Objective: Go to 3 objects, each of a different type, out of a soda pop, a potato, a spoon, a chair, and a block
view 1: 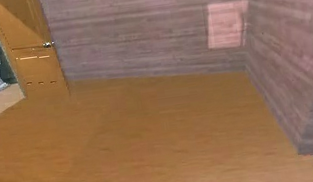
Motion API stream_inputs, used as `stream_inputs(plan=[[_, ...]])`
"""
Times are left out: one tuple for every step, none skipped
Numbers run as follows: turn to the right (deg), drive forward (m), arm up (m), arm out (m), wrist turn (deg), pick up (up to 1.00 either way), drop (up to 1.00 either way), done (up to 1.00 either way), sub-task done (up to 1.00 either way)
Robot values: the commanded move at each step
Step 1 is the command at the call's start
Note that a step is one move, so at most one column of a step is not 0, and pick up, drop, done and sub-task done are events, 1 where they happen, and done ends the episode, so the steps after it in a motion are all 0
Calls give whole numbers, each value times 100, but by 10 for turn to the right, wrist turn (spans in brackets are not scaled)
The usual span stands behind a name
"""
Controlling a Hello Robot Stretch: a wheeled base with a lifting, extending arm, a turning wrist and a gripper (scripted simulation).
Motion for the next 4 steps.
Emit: stream_inputs(plan=[[-300,0,0,0,0,0,0,0,0],[0,95,0,0,0,0,0,0,0],[-360,0,0,0,0,0,0,0,0],[0,5,0,0,0,0,0,0,0]])
